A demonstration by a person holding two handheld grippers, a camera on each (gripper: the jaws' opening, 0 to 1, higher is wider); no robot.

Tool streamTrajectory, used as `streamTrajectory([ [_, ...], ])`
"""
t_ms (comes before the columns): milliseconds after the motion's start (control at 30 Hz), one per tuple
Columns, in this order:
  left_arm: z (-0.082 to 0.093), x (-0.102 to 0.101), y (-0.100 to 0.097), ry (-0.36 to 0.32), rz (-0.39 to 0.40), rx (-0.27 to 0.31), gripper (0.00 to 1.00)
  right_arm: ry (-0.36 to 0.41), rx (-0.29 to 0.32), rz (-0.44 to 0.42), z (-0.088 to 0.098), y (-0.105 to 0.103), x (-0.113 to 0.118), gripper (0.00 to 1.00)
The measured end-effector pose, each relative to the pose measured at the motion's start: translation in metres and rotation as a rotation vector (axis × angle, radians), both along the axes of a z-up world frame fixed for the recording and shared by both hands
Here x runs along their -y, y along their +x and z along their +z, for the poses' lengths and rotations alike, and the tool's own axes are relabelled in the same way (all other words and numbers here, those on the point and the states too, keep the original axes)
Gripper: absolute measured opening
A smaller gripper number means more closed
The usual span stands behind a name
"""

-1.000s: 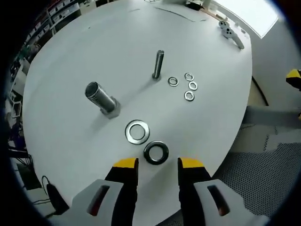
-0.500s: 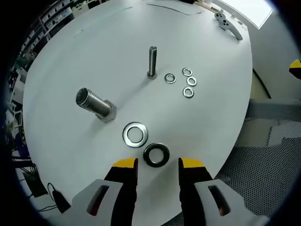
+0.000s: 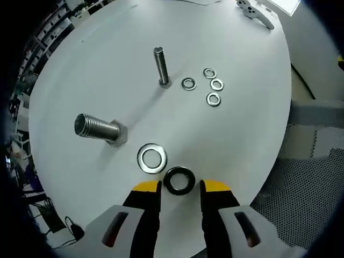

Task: Place the washer onto the threaded stud by aligning its center hole with the stud, sliding it down to the base, and recovering from edge contact or off-axis alignment until the washer reaches the visible bottom stop.

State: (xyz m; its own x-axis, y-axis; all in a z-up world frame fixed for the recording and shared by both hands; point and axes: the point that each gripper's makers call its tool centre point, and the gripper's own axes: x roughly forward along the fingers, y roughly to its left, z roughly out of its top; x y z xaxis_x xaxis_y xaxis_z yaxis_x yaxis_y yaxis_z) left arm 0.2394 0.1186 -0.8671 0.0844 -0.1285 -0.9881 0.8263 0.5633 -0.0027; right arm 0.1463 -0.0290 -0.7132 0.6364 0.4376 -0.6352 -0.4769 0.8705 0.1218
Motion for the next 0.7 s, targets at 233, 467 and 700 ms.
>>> streamTrajectory([
  [233,0.0001,-0.0006,0.0015,0.010,-0.017,-0.007,0.28,0.001,0.002,0.000,0.0001,0.0005,-0.0003,0.37],
  [467,0.0003,-0.0012,0.0017,0.014,-0.033,-0.006,0.27,0.003,0.004,-0.002,0.0006,0.0006,-0.0001,0.37],
  [700,0.0008,-0.0022,0.0031,0.021,-0.047,-0.008,0.21,0.004,0.006,-0.003,0.0012,0.0008,0.0001,0.37],
])
